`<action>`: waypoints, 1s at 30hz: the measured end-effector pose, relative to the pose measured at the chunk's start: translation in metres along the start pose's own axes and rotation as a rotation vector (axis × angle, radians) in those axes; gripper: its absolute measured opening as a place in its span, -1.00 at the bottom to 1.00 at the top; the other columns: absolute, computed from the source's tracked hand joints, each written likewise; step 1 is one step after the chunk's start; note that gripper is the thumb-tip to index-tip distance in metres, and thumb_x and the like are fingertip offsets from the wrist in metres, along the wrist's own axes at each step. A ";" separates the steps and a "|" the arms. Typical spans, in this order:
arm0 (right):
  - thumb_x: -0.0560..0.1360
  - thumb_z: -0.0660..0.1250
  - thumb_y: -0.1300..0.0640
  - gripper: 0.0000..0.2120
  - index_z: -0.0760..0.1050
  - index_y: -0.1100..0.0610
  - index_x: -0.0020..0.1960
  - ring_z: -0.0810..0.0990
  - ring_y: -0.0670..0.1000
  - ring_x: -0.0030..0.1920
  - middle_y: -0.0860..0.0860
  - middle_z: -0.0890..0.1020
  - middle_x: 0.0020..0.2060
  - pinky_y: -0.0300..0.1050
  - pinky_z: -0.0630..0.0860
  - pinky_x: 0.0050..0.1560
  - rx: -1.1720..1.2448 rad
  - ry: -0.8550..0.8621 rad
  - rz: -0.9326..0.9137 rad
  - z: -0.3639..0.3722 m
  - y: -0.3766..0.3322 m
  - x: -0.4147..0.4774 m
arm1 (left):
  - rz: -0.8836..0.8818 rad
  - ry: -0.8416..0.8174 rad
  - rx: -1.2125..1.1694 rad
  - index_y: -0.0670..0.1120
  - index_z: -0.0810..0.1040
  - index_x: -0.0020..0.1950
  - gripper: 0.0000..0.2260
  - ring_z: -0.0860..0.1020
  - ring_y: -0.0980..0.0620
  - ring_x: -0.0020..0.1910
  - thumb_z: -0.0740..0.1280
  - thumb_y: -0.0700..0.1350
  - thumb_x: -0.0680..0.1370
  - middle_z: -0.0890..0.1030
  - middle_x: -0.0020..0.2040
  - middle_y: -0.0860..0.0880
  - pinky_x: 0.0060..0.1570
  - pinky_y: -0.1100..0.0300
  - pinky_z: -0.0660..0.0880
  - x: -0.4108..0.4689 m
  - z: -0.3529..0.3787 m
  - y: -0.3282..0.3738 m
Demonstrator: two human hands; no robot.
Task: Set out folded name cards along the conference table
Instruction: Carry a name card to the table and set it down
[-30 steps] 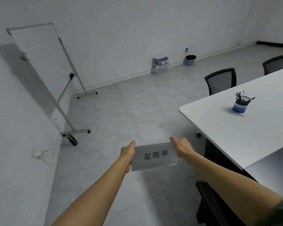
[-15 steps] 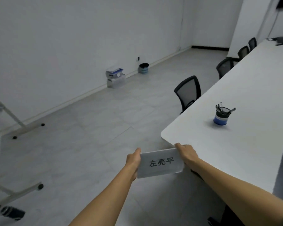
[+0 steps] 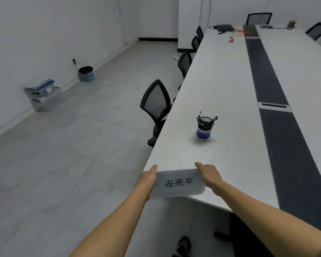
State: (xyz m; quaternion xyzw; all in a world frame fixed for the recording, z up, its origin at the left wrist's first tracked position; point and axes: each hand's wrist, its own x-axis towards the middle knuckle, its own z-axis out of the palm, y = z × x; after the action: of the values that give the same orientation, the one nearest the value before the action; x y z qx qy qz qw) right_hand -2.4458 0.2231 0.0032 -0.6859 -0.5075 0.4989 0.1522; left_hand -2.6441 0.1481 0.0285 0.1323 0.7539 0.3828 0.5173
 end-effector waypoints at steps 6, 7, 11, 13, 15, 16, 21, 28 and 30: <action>0.54 0.10 -0.30 -0.44 0.47 0.22 -0.03 0.46 0.09 -0.14 0.12 0.55 -0.09 0.00 0.35 -0.12 0.051 -0.023 0.108 0.001 -0.009 0.068 | -0.043 -0.039 0.139 -0.18 0.37 0.42 -0.49 0.49 -0.14 0.14 0.19 0.12 0.60 0.51 0.25 -0.14 0.14 0.04 0.45 0.078 0.029 0.037; 0.53 0.09 -0.31 -0.40 0.48 0.24 0.02 0.46 0.10 -0.11 0.13 0.56 -0.06 0.00 0.36 -0.10 0.063 -0.035 0.117 0.003 -0.010 0.076 | -0.041 -0.041 0.153 -0.19 0.36 0.42 -0.50 0.49 -0.14 0.17 0.19 0.11 0.60 0.50 0.28 -0.15 0.18 0.03 0.45 0.087 0.032 0.043; 0.46 0.07 -0.41 -0.34 0.43 0.18 0.09 0.44 0.09 0.01 0.02 0.49 0.06 0.01 0.36 0.02 0.095 -0.088 0.160 0.010 -0.012 0.101 | -0.050 -0.057 0.188 -0.21 0.35 0.45 -0.52 0.45 -0.17 0.30 0.20 0.04 0.62 0.46 0.37 -0.17 0.30 0.00 0.39 0.122 0.040 0.058; 0.42 0.07 -0.44 -0.41 0.32 0.08 0.05 0.35 0.06 0.02 -0.03 0.37 0.05 -0.01 0.31 0.05 0.099 -0.092 0.156 0.013 -0.014 0.106 | -0.057 -0.065 0.201 -0.22 0.35 0.45 -0.53 0.44 -0.17 0.33 0.20 0.03 0.62 0.45 0.39 -0.16 0.33 -0.02 0.37 0.133 0.041 0.061; 0.41 0.07 -0.45 -0.43 0.28 0.03 0.07 0.33 0.04 0.05 -0.05 0.34 0.07 -0.01 0.30 0.07 0.110 -0.093 0.155 0.016 -0.017 0.111 | -0.054 -0.071 0.200 -0.21 0.36 0.44 -0.54 0.44 -0.17 0.33 0.20 0.01 0.62 0.46 0.38 -0.16 0.33 -0.02 0.36 0.143 0.041 0.064; 0.40 0.07 -0.46 -0.42 0.27 0.03 0.08 0.33 0.03 0.06 -0.05 0.34 0.08 -0.01 0.30 0.09 0.121 -0.093 0.153 0.017 -0.018 0.113 | -0.049 -0.075 0.198 -0.21 0.37 0.43 -0.55 0.45 -0.17 0.32 0.20 0.00 0.62 0.47 0.37 -0.16 0.30 -0.01 0.37 0.149 0.041 0.065; 0.35 0.04 -0.51 -0.14 0.42 0.18 0.28 0.37 0.03 0.13 0.03 0.46 0.21 0.01 0.31 0.14 0.154 -0.034 0.134 0.022 -0.016 0.114 | -0.001 -0.058 0.232 -0.19 0.49 0.25 -0.65 0.51 -0.15 0.08 0.14 0.02 0.64 0.51 0.07 -0.10 0.03 0.07 0.40 0.154 0.034 0.065; 0.65 0.04 -0.09 -0.53 0.18 0.14 -0.35 0.28 0.03 -0.36 0.04 0.33 -0.42 -0.03 0.18 -0.31 0.003 0.299 -0.003 0.019 -0.023 0.073 | 0.157 -0.016 0.390 -0.16 0.39 -0.23 -0.65 0.37 -0.06 -0.31 0.12 0.03 0.64 0.41 -0.27 -0.14 -0.24 0.13 0.24 0.133 0.013 0.054; 0.65 0.05 -0.06 -0.52 0.16 0.13 -0.38 0.25 0.01 -0.39 0.01 0.30 -0.45 -0.04 0.16 -0.33 -0.005 0.316 -0.012 0.023 -0.027 0.064 | 0.181 -0.076 0.385 -0.22 0.54 0.01 -0.64 0.53 -0.13 -0.07 0.12 0.04 0.63 0.57 -0.03 -0.15 -0.14 0.12 0.34 0.128 0.010 0.052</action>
State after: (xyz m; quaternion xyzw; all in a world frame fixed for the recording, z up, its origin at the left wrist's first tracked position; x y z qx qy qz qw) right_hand -2.4808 0.2817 -0.0222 -0.7531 -0.4828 0.3826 0.2313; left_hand -2.7006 0.2635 -0.0229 0.3100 0.7781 0.2714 0.4742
